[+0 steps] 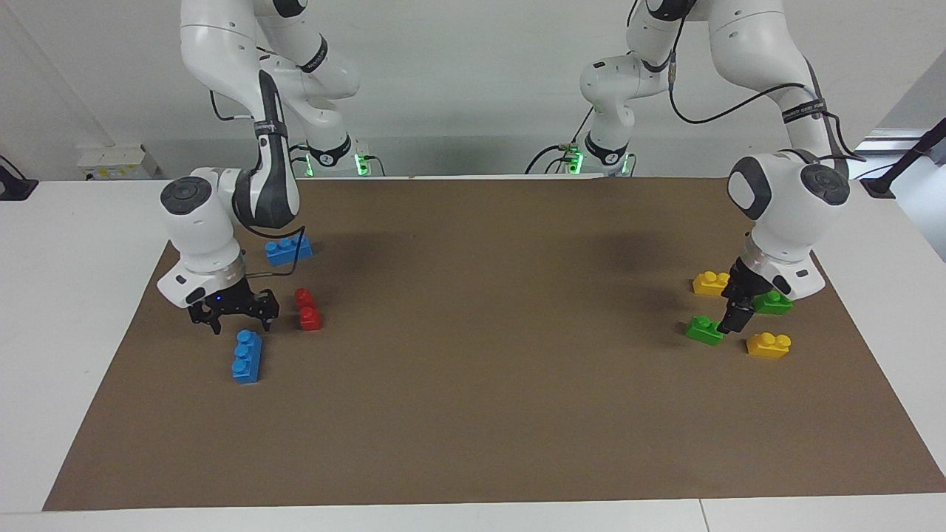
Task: Remove green block with left arm and hold with right
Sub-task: 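Set the green brick by the yellow bricks while the right gripper sets blue down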
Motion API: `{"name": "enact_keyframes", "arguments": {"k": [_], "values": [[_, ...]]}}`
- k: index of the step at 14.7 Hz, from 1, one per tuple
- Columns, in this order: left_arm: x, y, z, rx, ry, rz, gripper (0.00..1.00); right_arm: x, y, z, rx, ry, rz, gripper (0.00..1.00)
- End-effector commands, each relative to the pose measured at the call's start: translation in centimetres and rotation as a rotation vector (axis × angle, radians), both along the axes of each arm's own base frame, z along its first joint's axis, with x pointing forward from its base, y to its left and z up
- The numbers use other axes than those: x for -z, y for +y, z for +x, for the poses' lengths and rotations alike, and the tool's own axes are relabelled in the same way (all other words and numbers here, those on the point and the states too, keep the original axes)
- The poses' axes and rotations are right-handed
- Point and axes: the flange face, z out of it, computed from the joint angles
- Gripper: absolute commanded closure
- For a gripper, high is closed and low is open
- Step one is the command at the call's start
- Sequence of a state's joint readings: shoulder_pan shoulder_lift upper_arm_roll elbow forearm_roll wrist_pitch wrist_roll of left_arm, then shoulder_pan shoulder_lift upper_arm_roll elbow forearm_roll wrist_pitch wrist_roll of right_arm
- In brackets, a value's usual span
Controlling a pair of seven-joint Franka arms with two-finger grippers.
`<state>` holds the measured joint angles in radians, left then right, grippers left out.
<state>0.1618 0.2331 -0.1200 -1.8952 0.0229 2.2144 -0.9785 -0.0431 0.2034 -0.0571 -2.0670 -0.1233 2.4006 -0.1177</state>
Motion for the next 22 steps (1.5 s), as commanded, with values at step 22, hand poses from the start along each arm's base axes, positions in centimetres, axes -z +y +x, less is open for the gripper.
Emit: {"name": "enact_keyframes", "arguments": {"k": [22], "values": [[-17.8, -5.3, -4.5, 0.894, 0.029, 0.101, 0.0, -22.2, 5.2, -1.8, 0.098, 0.216, 0.093, 0.0]]}}
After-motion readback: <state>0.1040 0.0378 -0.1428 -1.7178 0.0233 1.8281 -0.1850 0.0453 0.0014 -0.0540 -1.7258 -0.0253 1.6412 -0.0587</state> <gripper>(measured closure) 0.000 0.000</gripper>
